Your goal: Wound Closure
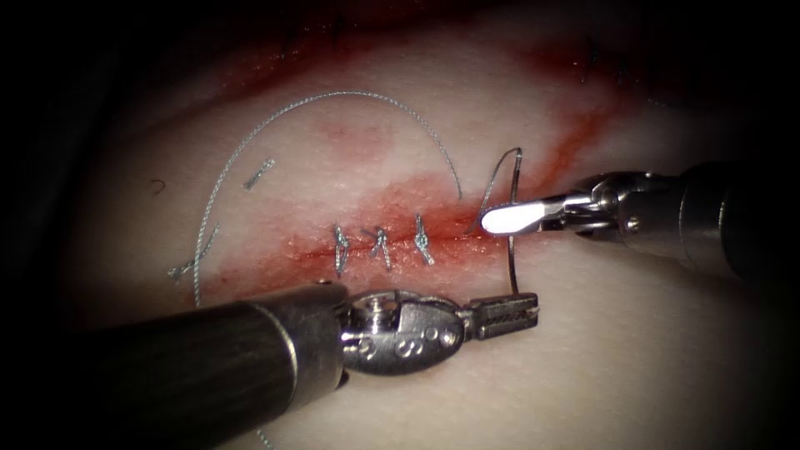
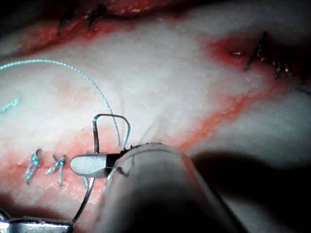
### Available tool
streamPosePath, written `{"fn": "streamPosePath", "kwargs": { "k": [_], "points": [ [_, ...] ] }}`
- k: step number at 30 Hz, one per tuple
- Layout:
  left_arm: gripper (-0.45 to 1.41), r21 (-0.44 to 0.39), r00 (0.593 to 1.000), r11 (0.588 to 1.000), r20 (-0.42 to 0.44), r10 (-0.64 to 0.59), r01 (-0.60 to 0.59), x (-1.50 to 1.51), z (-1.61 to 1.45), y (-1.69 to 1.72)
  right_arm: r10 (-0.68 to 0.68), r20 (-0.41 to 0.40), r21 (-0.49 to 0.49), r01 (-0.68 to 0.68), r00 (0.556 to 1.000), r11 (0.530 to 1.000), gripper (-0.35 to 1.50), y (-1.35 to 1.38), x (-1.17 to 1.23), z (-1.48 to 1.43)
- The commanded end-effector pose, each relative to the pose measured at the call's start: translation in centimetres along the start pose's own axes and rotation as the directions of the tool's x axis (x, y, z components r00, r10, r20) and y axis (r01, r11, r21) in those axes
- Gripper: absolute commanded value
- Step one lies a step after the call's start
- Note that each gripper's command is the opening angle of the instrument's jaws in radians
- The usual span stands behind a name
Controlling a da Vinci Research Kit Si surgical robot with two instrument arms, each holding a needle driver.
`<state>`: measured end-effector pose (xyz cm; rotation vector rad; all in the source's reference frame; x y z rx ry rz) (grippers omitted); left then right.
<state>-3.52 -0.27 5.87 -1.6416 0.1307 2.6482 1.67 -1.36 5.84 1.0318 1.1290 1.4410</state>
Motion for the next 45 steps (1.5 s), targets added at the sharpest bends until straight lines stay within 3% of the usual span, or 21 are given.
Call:
{"fn": "streamPosePath", "kwargs": {
  "k": [1, 3, 4, 6, 8, 9, 10, 12, 13, 15, 17, 25, 33, 45],
  "points": [
    [0.27, -0.004, 1.000, 1.000, -0.001, -0.002, 0.002, -0.03, 0.07, 0.02, -0.003, 0.004, -0.007, 0.003, 1.000, 1.000, -0.35, 0.06, -0.01, 0.09],
    [0.93, -0.005, 0.999, 0.999, -0.003, -0.052, 0.052, -0.02, 0.06, -0.01, -0.027, 0.000, -0.017, 0.027, 1.000, 0.999, -0.35, 0.07, 0.01, 0.07],
    [1.09, -0.006, 0.991, 0.991, -0.006, -0.131, 0.131, -0.01, 0.06, -0.03, -0.044, 0.000, -0.018, 0.044, 0.999, 0.999, -0.35, 0.08, 0.02, 0.07],
    [1.31, -0.003, 0.975, 0.975, -0.010, -0.222, 0.222, -0.01, 0.05, -0.06, -0.079, -0.005, -0.019, 0.079, 0.997, 0.997, -0.35, 0.10, 0.05, 0.05],
    [1.36, 0.006, 0.967, 0.967, -0.004, -0.254, 0.254, 0.00, 0.03, -0.09, -0.120, -0.019, -0.010, 0.119, 0.993, 0.993, -0.35, 0.12, 0.09, 0.02],
    [1.25, 0.003, 0.963, 0.963, -0.005, -0.269, 0.269, -0.01, 0.00, -0.13, -0.187, -0.044, 0.008, 0.188, 0.981, 0.982, -0.35, 0.15, 0.14, -0.01],
    [1.25, 0.003, 0.963, 0.963, -0.005, -0.269, 0.269, -0.01, 0.00, -0.13, -0.187, -0.044, 0.008, 0.188, 0.981, 0.982, -0.35, 0.15, 0.14, -0.01],
    [0.98, -0.008, 0.963, 0.963, -0.011, -0.269, 0.269, -0.04, -0.06, -0.17, -0.247, -0.069, 0.025, 0.250, 0.966, 0.968, -0.35, 0.17, 0.18, -0.04],
    [0.71, -0.027, 0.963, 0.963, -0.023, -0.269, 0.268, -0.07, -0.10, -0.18, -0.274, -0.086, 0.035, 0.277, 0.958, 0.960, -0.35, 0.19, 0.21, -0.06],
    [-0.11, -0.060, 0.963, 0.963, -0.044, -0.266, 0.263, -0.14, -0.16, -0.22, -0.326, -0.109, 0.045, 0.333, 0.939, 0.942, -0.35, 0.20, 0.24, -0.08],
    [-0.45, -0.094, 0.963, 0.959, -0.022, -0.270, 0.267, -0.25, -0.20, -0.27, -0.372, -0.136, 0.049, 0.381, 0.918, 0.923, -0.35, 0.21, 0.27, -0.08],
    [-0.45, -0.184, 0.903, 0.894, 0.220, -0.368, 0.409, -0.77, -0.10, -0.40, -0.549, -0.189, 0.038, 0.565, 0.814, 0.824, -0.35, 0.21, 0.30, -0.04],
    [-0.45, -0.139, 0.852, 0.890, 0.383, -0.356, 0.434, -1.20, 0.18, -0.49, -0.667, -0.220, 0.004, 0.684, 0.712, 0.729, -0.35, 0.20, 0.31, -0.04],
    [-0.45, -0.128, 0.792, 0.899, 0.536, -0.292, 0.418, -1.57, 0.42, -0.60, -0.711, -0.223, -0.011, 0.727, 0.667, 0.686, -0.35, 0.17, 0.30, -0.03]
  ]
}}
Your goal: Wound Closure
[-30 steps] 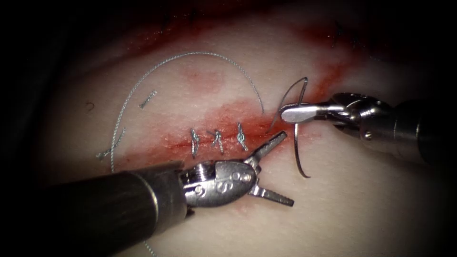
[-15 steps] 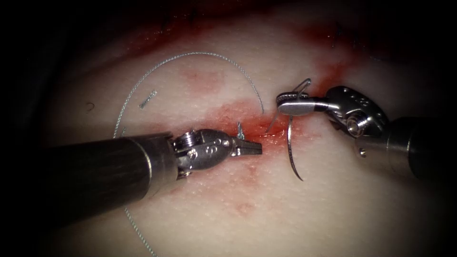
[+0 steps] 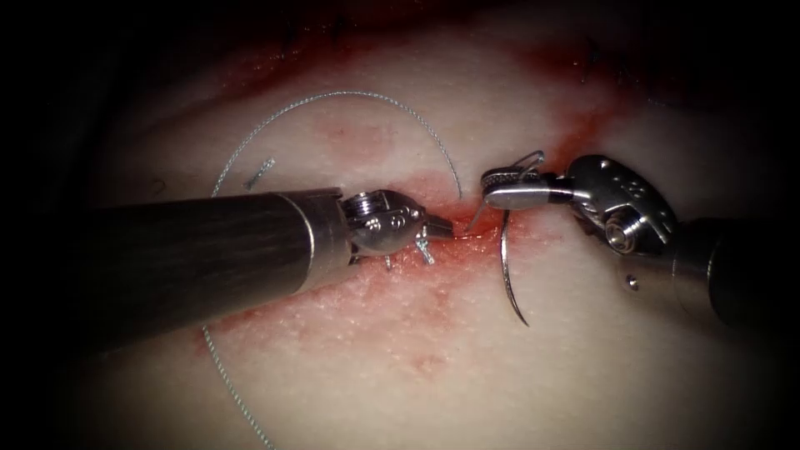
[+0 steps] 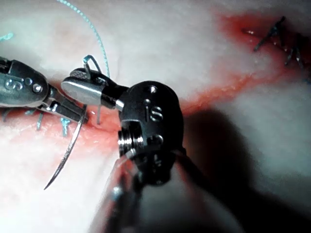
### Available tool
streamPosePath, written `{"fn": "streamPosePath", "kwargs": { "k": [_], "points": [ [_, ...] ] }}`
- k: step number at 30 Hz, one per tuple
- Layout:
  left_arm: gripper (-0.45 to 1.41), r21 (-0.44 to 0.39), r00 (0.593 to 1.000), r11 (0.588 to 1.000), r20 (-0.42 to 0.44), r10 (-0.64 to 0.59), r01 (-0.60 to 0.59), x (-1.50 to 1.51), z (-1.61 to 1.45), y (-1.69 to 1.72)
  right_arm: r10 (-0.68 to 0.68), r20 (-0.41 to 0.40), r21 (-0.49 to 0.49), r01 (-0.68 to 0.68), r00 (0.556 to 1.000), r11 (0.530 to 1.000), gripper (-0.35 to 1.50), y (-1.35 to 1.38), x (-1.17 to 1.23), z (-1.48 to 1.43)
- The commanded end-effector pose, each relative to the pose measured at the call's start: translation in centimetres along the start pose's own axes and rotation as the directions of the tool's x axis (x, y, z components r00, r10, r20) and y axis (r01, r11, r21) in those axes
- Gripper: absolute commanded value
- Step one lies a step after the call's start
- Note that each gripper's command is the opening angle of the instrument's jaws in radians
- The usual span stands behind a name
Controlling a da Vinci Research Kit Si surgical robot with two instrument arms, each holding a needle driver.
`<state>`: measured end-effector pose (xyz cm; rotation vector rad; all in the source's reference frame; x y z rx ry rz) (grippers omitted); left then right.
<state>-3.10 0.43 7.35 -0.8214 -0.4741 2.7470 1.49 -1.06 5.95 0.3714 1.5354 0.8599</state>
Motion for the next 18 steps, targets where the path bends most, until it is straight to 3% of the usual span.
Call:
{"fn": "streamPosePath", "kwargs": {
  "k": [1, 10, 18],
  "points": [
    [-0.45, -0.021, 1.000, 1.000, 0.011, 0.000, 0.000, -0.02, 0.12, 0.01, -0.001, -0.001, 0.002, 0.001, 1.000, 1.000, -0.35, 0.01, -0.07, 0.07],
    [-0.45, -0.069, 0.998, 0.998, 0.064, -0.003, 0.007, -0.17, 0.34, -0.02, -0.107, -0.017, -0.004, 0.106, 0.994, 0.994, -0.35, 0.02, -0.08, 0.10],
    [-0.45, -0.060, 0.997, 0.997, 0.074, -0.033, 0.037, -0.21, 0.44, -0.28, -0.260, -0.068, -0.008, 0.260, 0.963, 0.965, -0.35, 0.01, -0.08, 0.20]
  ]
}}
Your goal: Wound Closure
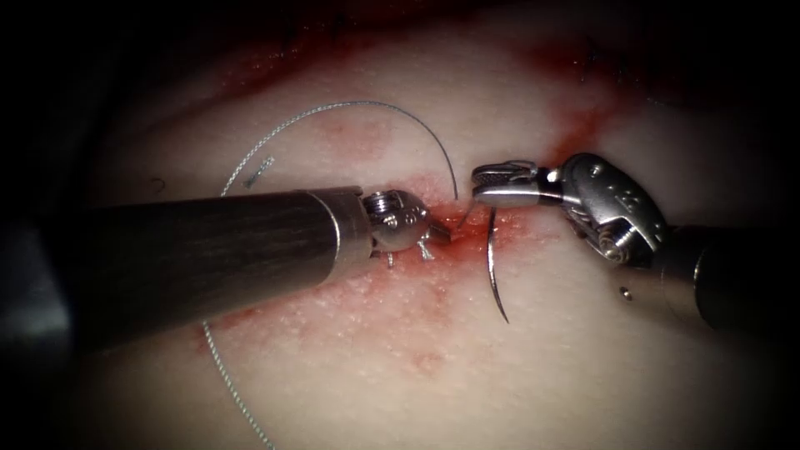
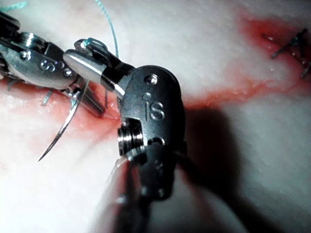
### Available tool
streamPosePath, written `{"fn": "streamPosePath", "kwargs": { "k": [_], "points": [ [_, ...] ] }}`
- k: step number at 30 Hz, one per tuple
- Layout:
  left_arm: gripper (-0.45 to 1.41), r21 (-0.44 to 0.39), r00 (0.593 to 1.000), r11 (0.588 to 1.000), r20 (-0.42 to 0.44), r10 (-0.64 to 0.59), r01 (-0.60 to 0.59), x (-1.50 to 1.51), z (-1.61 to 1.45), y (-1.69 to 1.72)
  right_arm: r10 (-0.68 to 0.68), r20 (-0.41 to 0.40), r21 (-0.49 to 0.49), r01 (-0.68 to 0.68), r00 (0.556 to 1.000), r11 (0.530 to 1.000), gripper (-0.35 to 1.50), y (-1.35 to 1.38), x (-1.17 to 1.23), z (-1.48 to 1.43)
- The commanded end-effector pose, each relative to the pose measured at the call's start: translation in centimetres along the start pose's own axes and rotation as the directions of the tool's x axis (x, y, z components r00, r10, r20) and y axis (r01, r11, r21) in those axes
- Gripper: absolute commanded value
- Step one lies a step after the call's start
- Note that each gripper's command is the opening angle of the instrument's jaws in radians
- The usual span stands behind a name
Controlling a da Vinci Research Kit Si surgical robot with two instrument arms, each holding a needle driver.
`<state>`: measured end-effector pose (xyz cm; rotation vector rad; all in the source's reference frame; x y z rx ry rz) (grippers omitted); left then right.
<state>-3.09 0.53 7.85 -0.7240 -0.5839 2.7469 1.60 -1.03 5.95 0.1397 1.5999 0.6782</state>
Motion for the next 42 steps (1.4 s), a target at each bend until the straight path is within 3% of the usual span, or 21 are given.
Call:
{"fn": "streamPosePath", "kwargs": {
  "k": [1, 9, 13, 18, 19, 22, 25, 26, 31, 42],
  "points": [
    [-0.45, 0.001, 1.000, 1.000, 0.009, 0.003, -0.003, 0.01, 0.11, -0.02, -0.018, -0.009, 0.008, 0.018, 1.000, 1.000, -0.35, -0.01, -0.09, 0.09],
    [-0.45, -0.043, 0.997, 0.999, 0.076, 0.009, -0.006, -0.12, 0.32, -0.01, -0.117, -0.046, 0.026, 0.118, 0.992, 0.993, -0.35, 0.01, -0.09, 0.12],
    [-0.45, -0.077, 0.993, 0.997, 0.119, 0.019, -0.010, -0.18, 0.33, 0.05, -0.163, -0.017, 0.022, 0.163, 0.987, 0.986, -0.35, 0.08, -0.17, 0.14],
    [-0.45, -0.102, 0.985, 0.995, 0.171, -0.004, 0.022, -0.23, 0.27, 0.13, -0.323, 0.050, -0.008, 0.324, 0.945, 0.946, -0.35, 0.22, -0.27, 0.21],
    [-0.42, -0.103, 0.983, 0.994, 0.180, -0.014, 0.033, -0.23, 0.26, 0.14, -0.352, 0.054, -0.008, 0.353, 0.934, 0.936, -0.35, 0.24, -0.29, 0.22],
    [0.04, -0.110, 0.982, 0.993, 0.185, -0.023, 0.044, -0.25, 0.27, 0.18, -0.465, 0.046, -0.017, 0.466, 0.884, 0.885, -0.35, 0.27, -0.37, 0.26],
    [0.09, -0.113, 0.982, 0.992, 0.185, -0.028, 0.050, -0.26, 0.29, 0.18, -0.514, 0.030, -0.025, 0.514, 0.857, 0.857, -0.35, 0.27, -0.41, 0.28],
    [0.22, -0.111, 0.982, 0.992, 0.185, -0.033, 0.055, -0.26, 0.29, 0.18, -0.539, 0.017, -0.036, 0.539, 0.842, 0.842, -0.35, 0.27, -0.48, 0.31],
    [0.29, -0.109, 0.981, 0.992, 0.186, -0.045, 0.066, -0.27, 0.29, 0.18, -0.573, -0.009, -0.059, 0.572, 0.819, 0.818, -0.35, 0.24, -0.59, 0.38],
    [0.69, -0.109, 0.980, 0.990, 0.188, -0.070, 0.091, -0.30, 0.33, 0.20, -0.600, -0.038, -0.073, 0.597, 0.799, 0.799, -0.35, 0.14, -0.64, 0.41]
  ]
}}
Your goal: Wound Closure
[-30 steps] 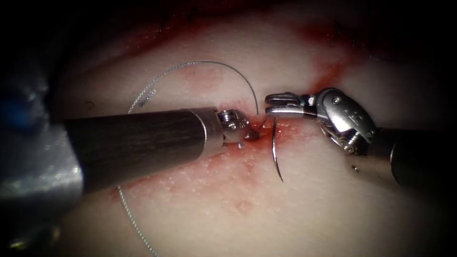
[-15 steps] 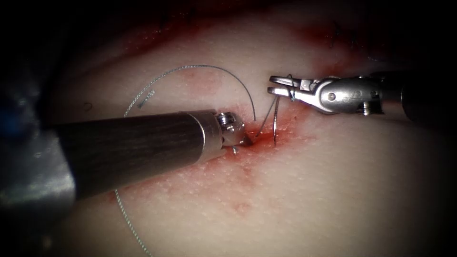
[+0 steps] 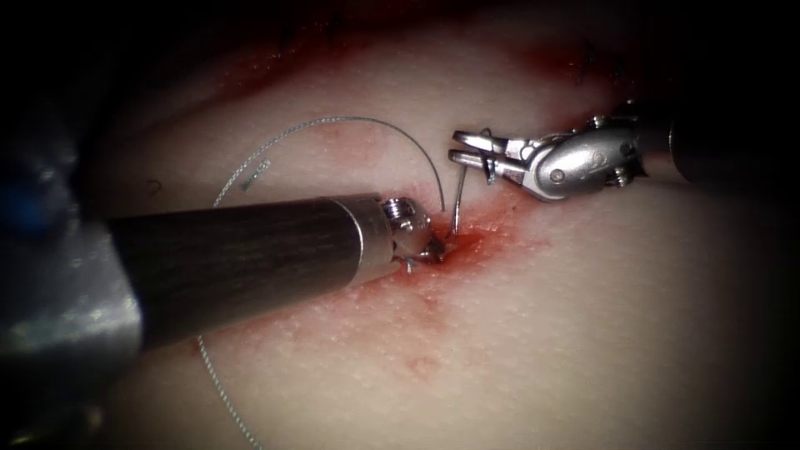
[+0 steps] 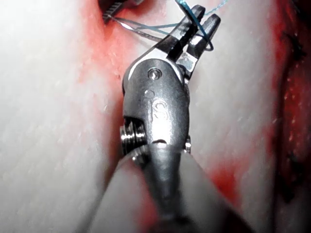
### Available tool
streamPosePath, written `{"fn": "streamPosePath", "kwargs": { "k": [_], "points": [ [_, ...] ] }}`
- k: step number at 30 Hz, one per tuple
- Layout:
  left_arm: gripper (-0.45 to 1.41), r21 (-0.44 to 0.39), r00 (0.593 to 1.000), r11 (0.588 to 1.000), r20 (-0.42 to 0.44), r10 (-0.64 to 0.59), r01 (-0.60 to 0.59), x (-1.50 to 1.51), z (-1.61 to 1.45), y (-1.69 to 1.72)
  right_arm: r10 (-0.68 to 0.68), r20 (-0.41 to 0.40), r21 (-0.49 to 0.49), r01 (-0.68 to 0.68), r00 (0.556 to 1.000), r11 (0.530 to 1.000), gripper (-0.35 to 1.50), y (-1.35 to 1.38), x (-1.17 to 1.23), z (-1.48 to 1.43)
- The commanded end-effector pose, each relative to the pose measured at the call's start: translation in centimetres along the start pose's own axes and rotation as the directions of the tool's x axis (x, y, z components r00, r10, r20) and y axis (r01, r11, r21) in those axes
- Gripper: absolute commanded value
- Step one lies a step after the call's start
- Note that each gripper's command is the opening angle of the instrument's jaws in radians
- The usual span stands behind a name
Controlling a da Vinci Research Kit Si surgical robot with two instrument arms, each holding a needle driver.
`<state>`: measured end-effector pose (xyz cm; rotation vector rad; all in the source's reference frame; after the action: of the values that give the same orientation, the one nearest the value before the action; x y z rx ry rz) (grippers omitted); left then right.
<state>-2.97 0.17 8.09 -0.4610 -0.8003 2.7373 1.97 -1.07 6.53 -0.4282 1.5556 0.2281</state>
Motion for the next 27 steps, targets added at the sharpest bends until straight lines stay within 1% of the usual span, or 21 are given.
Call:
{"fn": "streamPosePath", "kwargs": {
  "k": [1, 3, 9, 16, 22, 27],
  "points": [
    [0.69, 0.000, 1.000, 1.000, 0.000, 0.003, -0.003, 0.03, 0.08, -0.02, 0.000, -0.003, 0.001, 0.000, 1.000, 1.000, -0.35, -0.04, -0.05, 0.07],
    [0.76, -0.001, 1.000, 1.000, 0.002, -0.015, 0.015, 0.03, 0.07, -0.02, -0.022, -0.026, 0.002, 0.022, 0.999, 1.000, -0.35, -0.07, -0.04, 0.06],
    [0.76, -0.003, 0.999, 0.999, 0.001, -0.035, 0.035, 0.02, 0.06, -0.03, -0.042, -0.051, 0.000, 0.042, 0.998, 0.999, -0.35, -0.09, -0.02, 0.04],
    [0.76, -0.012, 0.999, 0.999, 0.000, -0.048, 0.048, 0.00, -0.01, -0.04, -0.063, -0.092, 0.006, 0.064, 0.994, 0.998, -0.35, -0.27, 0.02, -0.01],
    [0.77, -0.018, 0.998, 0.998, 0.000, -0.061, 0.061, -0.02, -0.06, -0.04, -0.068, -0.110, 0.013, 0.070, 0.992, 0.997, -0.35, -0.38, 0.08, -0.04],
    [0.77, -0.020, 0.998, 0.998, 0.000, -0.061, 0.061, -0.02, -0.07, -0.05, -0.103, -0.093, 0.024, 0.106, 0.990, 0.994, -0.35, -0.44, 0.08, -0.05]
  ]
}}
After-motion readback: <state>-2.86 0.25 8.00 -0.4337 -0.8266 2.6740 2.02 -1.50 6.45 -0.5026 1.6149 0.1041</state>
